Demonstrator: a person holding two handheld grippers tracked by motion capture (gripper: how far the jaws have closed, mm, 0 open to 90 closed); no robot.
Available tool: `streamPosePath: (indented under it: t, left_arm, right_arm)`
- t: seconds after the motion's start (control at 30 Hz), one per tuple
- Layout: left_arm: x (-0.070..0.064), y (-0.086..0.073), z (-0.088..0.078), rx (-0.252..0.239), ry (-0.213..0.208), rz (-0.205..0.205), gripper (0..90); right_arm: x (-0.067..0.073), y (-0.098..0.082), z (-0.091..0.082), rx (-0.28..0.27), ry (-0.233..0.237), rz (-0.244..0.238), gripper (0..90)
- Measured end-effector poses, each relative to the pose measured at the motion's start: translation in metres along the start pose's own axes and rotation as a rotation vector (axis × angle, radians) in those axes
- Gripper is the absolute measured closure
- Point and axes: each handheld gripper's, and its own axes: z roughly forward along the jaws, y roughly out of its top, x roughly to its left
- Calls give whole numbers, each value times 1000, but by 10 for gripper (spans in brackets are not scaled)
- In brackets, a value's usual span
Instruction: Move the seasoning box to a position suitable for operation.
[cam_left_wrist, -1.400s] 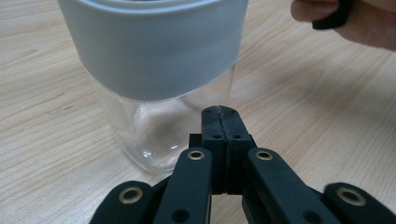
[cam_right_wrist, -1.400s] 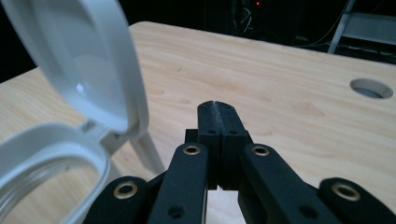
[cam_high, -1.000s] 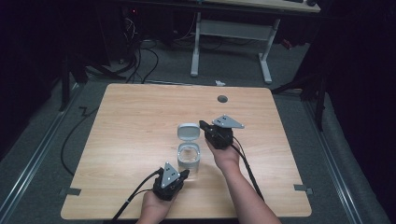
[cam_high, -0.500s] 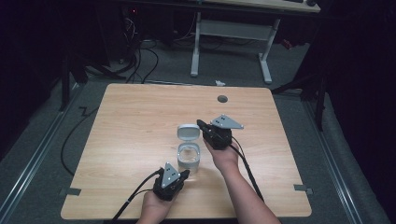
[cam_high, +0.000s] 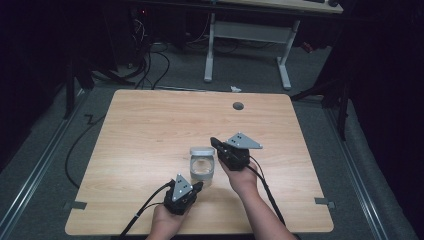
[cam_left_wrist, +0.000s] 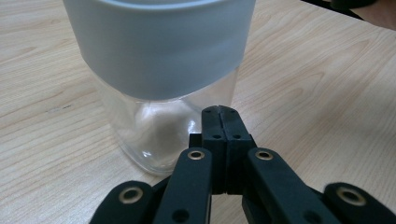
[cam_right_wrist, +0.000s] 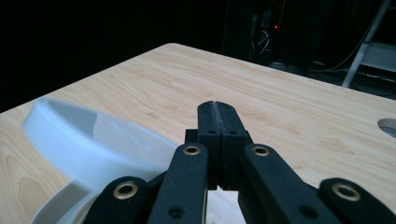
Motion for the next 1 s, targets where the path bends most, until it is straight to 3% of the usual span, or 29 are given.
streamPosePath:
  t: [0.43,1.0]
  left_arm:
    - [0,1,0,-3,0,-1,900]
    - [0,4,-3,-2,-1,-4,900]
  right_arm:
    - [17,-11,-15,-14,37,-12,900]
    - [24,-20,-26,-25,42,-18,900]
